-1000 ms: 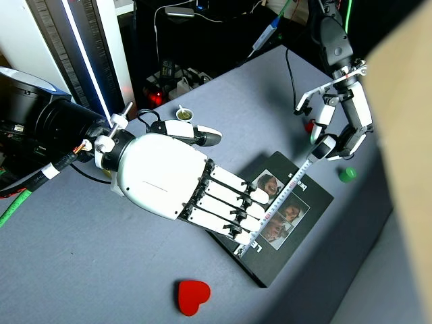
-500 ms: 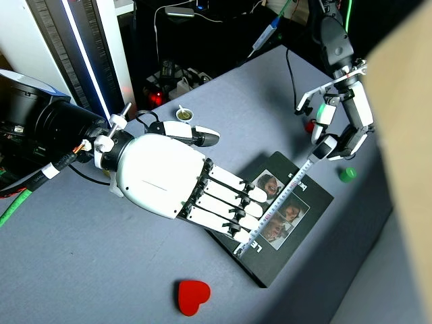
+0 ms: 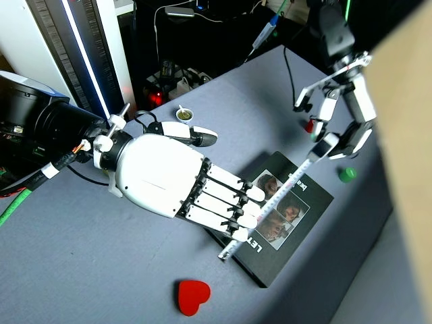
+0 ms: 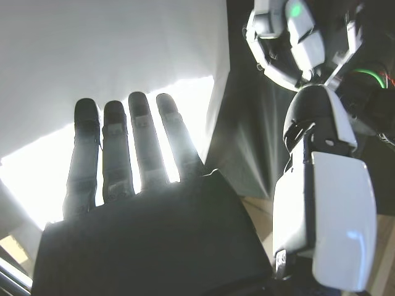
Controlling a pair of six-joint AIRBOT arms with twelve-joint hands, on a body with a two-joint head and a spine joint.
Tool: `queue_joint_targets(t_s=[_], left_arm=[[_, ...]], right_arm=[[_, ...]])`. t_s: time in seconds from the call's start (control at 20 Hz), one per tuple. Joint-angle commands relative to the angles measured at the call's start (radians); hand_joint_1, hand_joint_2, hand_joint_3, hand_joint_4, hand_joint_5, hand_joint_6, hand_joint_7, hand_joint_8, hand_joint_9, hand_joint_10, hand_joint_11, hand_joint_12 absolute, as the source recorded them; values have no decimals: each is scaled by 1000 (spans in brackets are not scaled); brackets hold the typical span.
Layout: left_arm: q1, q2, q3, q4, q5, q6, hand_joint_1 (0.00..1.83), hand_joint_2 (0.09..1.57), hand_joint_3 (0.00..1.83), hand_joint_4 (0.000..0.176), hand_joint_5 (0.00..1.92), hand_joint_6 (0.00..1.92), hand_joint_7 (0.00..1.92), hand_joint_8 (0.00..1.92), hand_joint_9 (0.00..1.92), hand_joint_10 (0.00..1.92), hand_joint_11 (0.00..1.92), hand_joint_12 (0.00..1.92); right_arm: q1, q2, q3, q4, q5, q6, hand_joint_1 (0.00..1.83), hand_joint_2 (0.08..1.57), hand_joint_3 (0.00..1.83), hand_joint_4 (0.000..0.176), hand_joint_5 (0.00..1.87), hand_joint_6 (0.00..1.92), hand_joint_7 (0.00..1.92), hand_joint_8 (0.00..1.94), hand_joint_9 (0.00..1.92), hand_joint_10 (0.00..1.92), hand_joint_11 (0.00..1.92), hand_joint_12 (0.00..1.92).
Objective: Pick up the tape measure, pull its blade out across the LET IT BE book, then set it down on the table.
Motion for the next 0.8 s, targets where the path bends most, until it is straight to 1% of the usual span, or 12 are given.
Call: queue_joint_targets(t_s=[0.0,0.1,0.2,0.45,0.55,0.75], left_arm=[[-10,24,-12,4,-65,1,1498,1044,0,0,967,850,1298,238,1072,855,952,1361],[-7,69,-52,-15,-56,22,1499,1044,0,0,966,842,1299,238,1075,853,953,1362],[4,118,-101,-15,-51,23,1499,1044,0,0,964,833,1300,241,1078,851,947,1368],[63,222,-238,-46,-51,15,1499,1043,0,0,963,828,1297,253,1079,844,961,1356],[88,249,-281,-60,-69,15,1499,1043,0,0,963,828,1297,254,1081,843,954,1362],[135,276,-332,-76,-93,-2,1499,1045,0,0,962,833,1292,256,1089,841,933,1379]], right_arm=[[5,1,-4,-61,-84,10,0,1020,5,0,44,5,82,7,49,7,0,396],[2,1,-4,-64,-85,10,0,1020,5,0,44,4,83,7,50,7,0,396],[0,1,-4,-71,-87,14,0,1022,5,0,52,7,92,9,57,8,0,395],[-3,0,-4,-77,-92,15,0,1024,5,0,49,4,92,7,59,8,0,392],[-5,0,-4,-78,-93,15,0,1029,7,0,58,7,93,6,59,7,0,392],[-7,0,-4,-82,-94,18,0,1034,8,0,59,6,93,5,61,6,0,391]])
